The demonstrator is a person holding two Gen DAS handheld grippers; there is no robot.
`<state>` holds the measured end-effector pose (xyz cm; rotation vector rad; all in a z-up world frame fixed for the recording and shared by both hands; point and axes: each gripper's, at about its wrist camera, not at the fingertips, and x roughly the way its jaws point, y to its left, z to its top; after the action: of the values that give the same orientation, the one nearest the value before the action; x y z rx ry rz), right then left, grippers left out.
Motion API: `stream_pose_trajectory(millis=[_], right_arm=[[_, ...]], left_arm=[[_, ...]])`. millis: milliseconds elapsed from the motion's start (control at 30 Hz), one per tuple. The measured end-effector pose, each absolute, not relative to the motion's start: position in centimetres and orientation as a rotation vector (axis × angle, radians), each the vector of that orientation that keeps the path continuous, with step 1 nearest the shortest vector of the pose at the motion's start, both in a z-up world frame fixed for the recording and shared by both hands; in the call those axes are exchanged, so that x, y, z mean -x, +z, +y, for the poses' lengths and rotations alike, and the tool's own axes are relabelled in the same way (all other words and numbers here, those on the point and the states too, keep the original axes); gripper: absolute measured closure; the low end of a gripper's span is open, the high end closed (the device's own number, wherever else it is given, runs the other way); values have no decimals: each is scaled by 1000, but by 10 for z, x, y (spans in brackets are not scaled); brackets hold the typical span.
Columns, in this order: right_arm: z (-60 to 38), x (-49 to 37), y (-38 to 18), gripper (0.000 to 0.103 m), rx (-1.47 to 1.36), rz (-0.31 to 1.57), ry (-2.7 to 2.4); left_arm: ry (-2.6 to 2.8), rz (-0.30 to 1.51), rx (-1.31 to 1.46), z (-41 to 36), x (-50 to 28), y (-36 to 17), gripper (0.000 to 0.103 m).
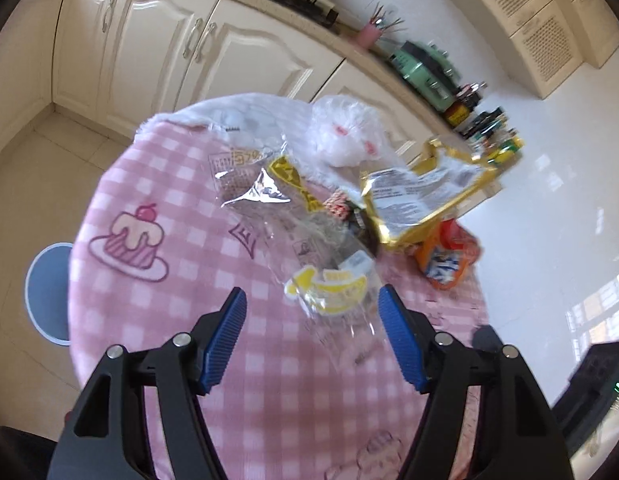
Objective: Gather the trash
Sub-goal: 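Grasp the clear plastic bag with the left gripper while the right grasps the orange slice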
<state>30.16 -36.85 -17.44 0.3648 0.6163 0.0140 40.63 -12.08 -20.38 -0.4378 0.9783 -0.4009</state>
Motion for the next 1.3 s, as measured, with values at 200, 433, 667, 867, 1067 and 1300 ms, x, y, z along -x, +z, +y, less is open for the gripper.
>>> stream_pose_trajectory(millis=[200, 433, 667, 867, 1067, 1300], right_arm=[[-375, -310, -186, 30, -373, 663, 37], [-368, -327, -197, 30, -338, 728, 54], [-352, -349, -207, 30, -266, 798, 68], [-327, -374, -217, 30, -173, 871, 90], [-311, -387, -219, 47, -72, 885, 47], [-316, -366, -215, 64, -124, 870, 51]], left_arm=[[-378, 987, 443, -131, -423, -219, 37], [-419, 981, 379, -136, -426, -221, 96], [-400, 835, 289, -112, -396, -192, 100], [-369, 807, 271, -74, -378, -174, 100], [-372, 824, 298, -50, -374, -170, 100], [-397, 812, 319, -40, -362, -166, 100]])
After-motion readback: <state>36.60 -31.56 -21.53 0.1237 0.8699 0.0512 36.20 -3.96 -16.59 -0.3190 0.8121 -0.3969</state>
